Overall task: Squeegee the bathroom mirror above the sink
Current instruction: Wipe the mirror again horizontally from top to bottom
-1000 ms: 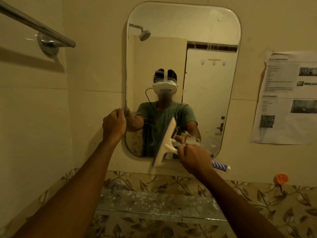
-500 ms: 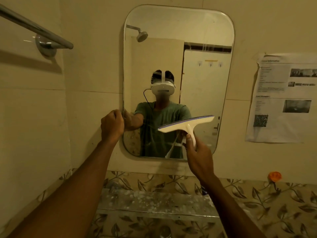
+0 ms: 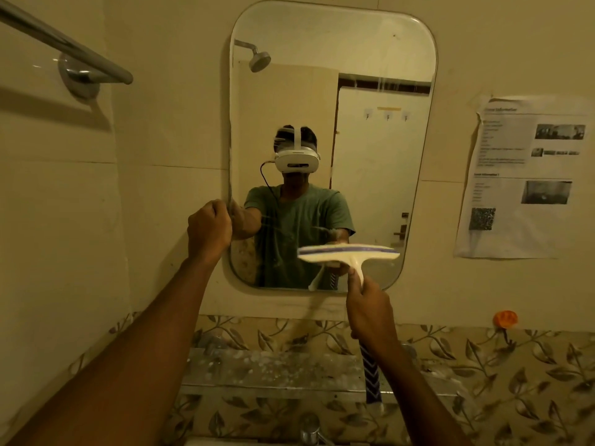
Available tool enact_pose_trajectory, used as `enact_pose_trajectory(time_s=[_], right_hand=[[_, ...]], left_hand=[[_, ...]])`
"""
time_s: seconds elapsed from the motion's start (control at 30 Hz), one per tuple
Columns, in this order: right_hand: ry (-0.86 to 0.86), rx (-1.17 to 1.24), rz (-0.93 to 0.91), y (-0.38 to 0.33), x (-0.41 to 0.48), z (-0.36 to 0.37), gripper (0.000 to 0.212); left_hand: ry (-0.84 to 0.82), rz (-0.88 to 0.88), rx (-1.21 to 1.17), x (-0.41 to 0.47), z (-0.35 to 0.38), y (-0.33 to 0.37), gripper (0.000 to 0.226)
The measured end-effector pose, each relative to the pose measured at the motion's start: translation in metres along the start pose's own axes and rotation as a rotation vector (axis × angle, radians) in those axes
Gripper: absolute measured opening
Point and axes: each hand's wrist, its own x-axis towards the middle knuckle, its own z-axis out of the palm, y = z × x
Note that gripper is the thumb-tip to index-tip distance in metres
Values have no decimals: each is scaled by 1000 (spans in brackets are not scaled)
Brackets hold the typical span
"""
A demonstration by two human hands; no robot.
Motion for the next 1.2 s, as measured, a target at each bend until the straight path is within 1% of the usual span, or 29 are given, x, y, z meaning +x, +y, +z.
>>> enact_pose_trajectory(time_s=[0.1,0.17,0.23,0.4,0.47,0.53,0.63,0.7,0.77,0.87,1.0,1.07,1.2], right_hand=[[67,75,-49,-32,18,-7,29],[75,62,-50,-44,31,-8,28],[51,23,-38,-37,32,-3,30],[-7,-61,132,18,-12,19,40],[-10,-89,140,23,-21,20,41],[10,-73,122,13,-17,15,42],[81,-34,75,-12,10,-5,40],[115,-49,62,-23,28,-21,41],[111,-50,62,-17,32,-25,45],[75,-46,146,14,8,-15,51],[47,-130,262,40,-20,-5,56],[63,-93,228,33,-17,-8,54],[161,-4,128,0,11,-28,50]], left_hand=[[6,6,5,0,1,-1,43],[7,0,9,1,2,-1,43],[11,-7,6,1,3,-2,43],[25,-10,-5,1,4,-4,42],[24,-10,-3,0,3,-2,41],[26,-1,5,0,3,-2,40],[34,18,8,-2,2,-2,36],[32,18,11,-2,1,-2,36],[31,13,5,-1,2,-4,36],[23,11,-13,0,3,-4,38],[-40,-32,-30,-2,-2,-10,44],[-98,-76,-31,-7,-5,-17,46],[-165,-155,-102,-16,-11,-23,41]])
